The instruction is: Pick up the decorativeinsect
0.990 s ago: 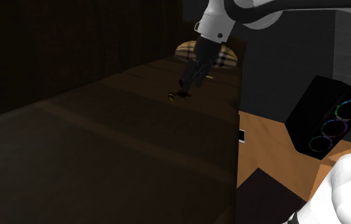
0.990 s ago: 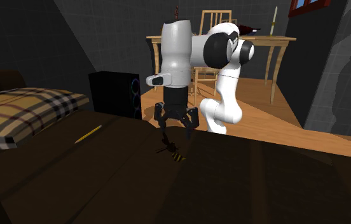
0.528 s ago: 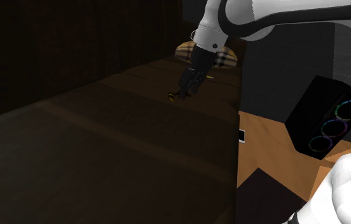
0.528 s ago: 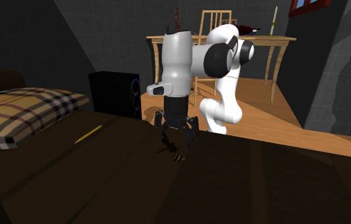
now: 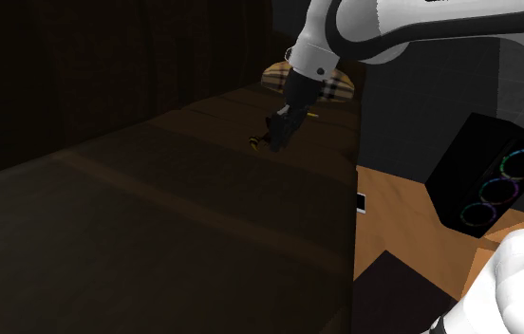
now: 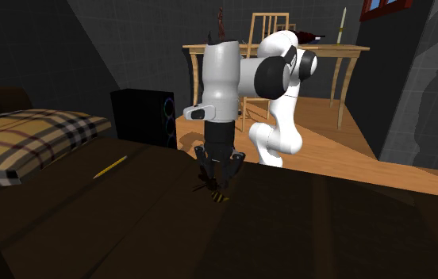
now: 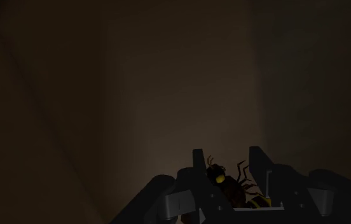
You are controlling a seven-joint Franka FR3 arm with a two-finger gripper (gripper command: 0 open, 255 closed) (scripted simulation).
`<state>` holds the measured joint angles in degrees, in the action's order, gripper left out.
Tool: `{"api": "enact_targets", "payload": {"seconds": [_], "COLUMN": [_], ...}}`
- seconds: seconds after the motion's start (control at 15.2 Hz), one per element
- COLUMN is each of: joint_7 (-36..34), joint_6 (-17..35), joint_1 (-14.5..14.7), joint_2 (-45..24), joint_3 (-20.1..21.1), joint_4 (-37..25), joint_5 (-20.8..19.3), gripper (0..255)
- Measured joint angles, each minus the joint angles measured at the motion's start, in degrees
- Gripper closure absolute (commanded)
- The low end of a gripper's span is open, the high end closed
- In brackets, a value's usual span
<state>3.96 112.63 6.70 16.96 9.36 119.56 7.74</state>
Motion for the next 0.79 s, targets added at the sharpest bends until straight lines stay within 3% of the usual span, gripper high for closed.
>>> {"api": "enact_targets", "payload": {"seconds": [0.26,0.79], "joint_7": [0.0,-0.4], "joint_6": [0.3,-5.5], "joint_1": [0.1,0.0], "joint_2": [-0.1,-0.5], "joint_3": [0.0,-0.2], "joint_4": [0.0,-5.4], "joint_5": [0.0,-0.2], "gripper": [255,255]}}
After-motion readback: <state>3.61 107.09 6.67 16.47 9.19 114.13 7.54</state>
